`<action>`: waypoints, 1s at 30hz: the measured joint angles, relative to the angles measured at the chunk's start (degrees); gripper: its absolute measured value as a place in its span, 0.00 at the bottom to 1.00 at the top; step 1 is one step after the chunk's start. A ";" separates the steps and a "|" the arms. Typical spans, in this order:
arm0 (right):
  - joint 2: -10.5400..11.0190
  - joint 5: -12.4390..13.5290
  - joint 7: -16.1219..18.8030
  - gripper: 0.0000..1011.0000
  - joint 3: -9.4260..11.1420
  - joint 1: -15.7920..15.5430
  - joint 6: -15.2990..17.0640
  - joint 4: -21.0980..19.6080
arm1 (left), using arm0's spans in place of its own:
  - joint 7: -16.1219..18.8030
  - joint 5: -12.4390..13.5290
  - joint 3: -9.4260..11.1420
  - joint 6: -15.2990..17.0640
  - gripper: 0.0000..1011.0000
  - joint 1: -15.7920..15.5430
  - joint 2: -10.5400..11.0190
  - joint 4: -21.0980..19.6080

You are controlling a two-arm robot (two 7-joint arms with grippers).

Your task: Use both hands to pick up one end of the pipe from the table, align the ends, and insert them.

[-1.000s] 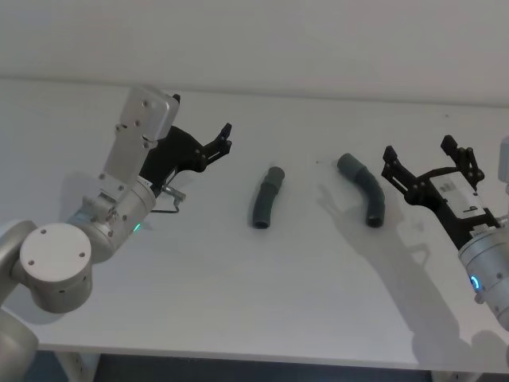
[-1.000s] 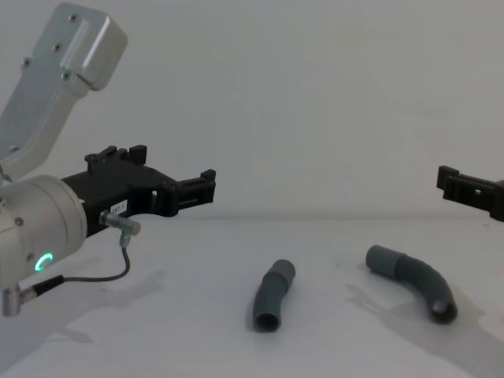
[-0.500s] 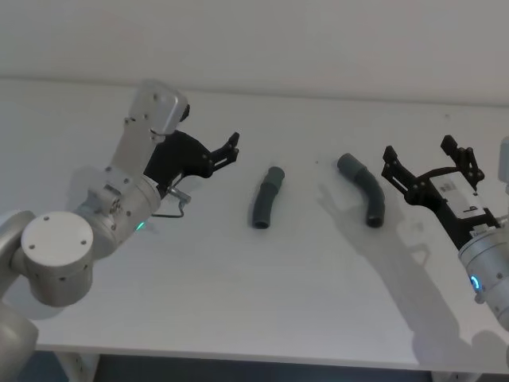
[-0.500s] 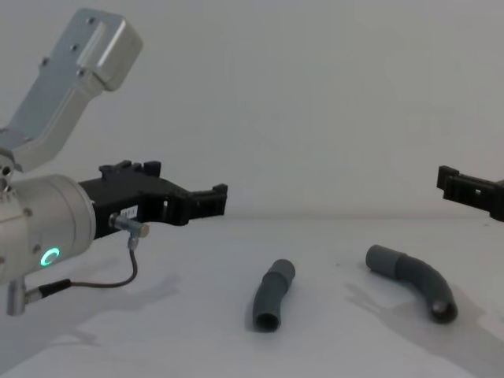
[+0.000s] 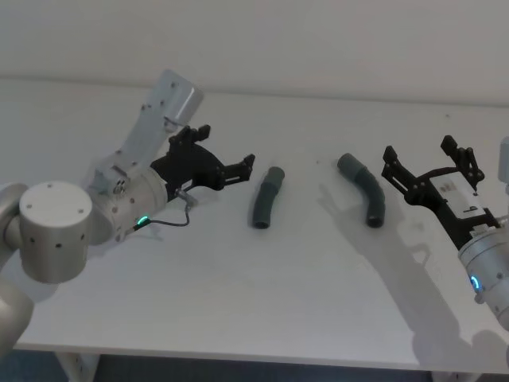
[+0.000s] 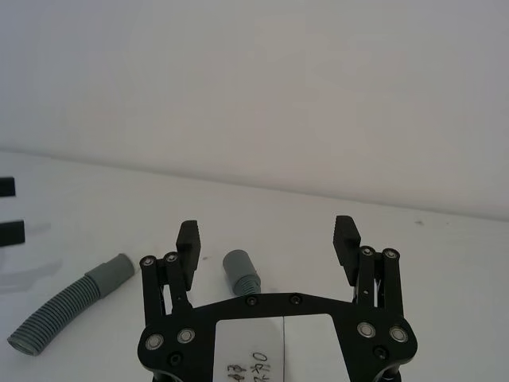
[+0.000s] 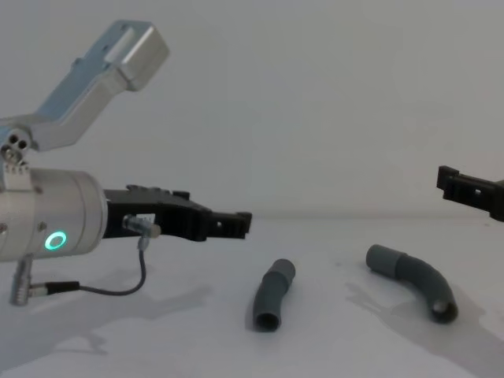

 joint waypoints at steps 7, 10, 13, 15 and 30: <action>0.00 0.00 0.00 0.99 0.00 0.00 0.00 0.00 | -3.93 -2.08 1.48 6.13 0.99 -3.25 -0.59 1.70; 0.00 0.00 0.00 0.99 0.00 0.00 0.00 0.00 | -5.59 -3.11 2.47 9.34 0.99 -5.29 -1.49 3.27; 0.00 0.00 0.00 0.99 0.00 0.00 0.00 0.00 | -6.50 -3.63 3.21 11.00 0.99 -6.69 -2.29 4.47; 0.00 0.00 0.00 0.99 0.00 0.00 0.00 0.00 | -6.95 -3.89 3.66 11.92 0.99 -7.52 -2.76 5.33; 0.00 0.00 0.00 0.99 0.00 0.00 0.00 0.00 | -7.90 -4.28 5.92 14.69 0.99 -10.92 -5.43 9.47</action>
